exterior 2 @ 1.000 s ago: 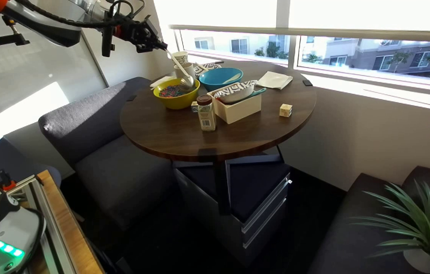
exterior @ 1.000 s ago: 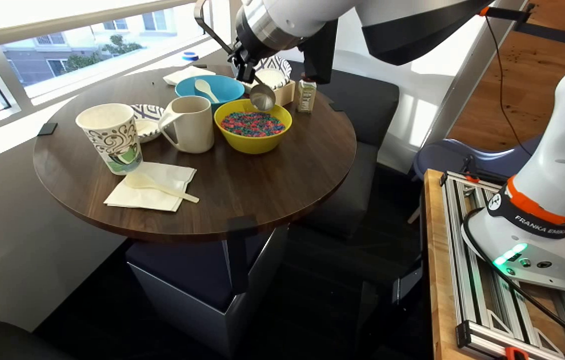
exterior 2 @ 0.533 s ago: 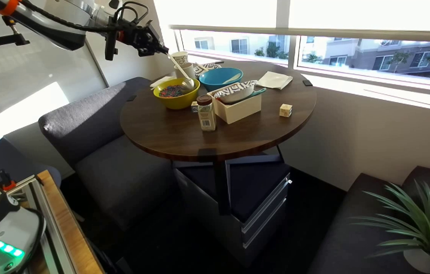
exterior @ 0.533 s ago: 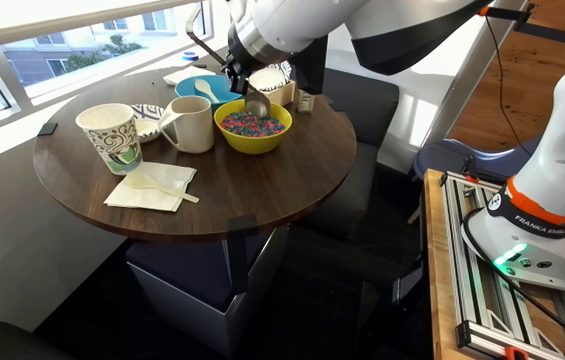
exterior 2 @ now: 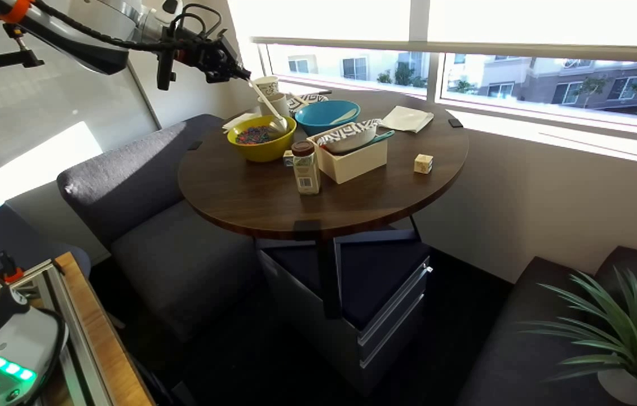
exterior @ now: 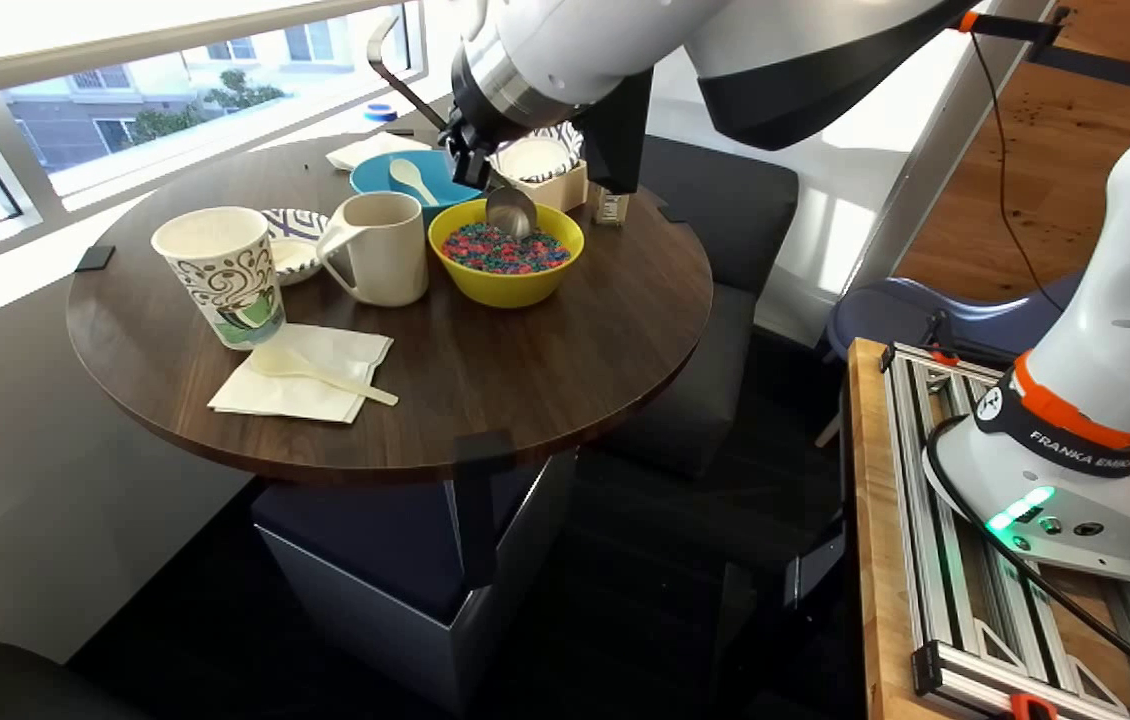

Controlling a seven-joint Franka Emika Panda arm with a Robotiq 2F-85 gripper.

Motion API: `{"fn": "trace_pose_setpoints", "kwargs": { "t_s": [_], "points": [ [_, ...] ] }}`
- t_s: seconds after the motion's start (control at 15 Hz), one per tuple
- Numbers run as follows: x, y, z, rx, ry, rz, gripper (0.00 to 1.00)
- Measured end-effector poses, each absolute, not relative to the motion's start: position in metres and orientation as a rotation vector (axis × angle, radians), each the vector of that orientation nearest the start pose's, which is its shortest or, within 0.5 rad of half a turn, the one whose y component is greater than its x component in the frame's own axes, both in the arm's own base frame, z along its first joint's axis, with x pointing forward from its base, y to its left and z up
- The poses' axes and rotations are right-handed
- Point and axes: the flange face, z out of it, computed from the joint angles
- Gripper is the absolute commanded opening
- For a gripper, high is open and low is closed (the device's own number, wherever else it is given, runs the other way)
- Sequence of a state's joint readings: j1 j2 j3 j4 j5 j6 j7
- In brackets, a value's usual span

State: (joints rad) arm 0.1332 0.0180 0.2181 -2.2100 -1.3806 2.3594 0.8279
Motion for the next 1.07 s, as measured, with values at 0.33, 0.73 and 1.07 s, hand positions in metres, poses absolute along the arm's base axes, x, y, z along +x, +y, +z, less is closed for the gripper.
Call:
{"fn": "trace_pose_setpoints", "kwargs": {
  "t_s": [0.33,0.73,1.07],
  "points": [
    [0.524,0.172,0.394,2.233,0.571,0.832,0.01],
    [0.53,0.162,0.398,2.322,0.569,0.897,0.01],
    [0.534,0.147,0.404,2.381,0.543,0.937,0.01]
  ]
}}
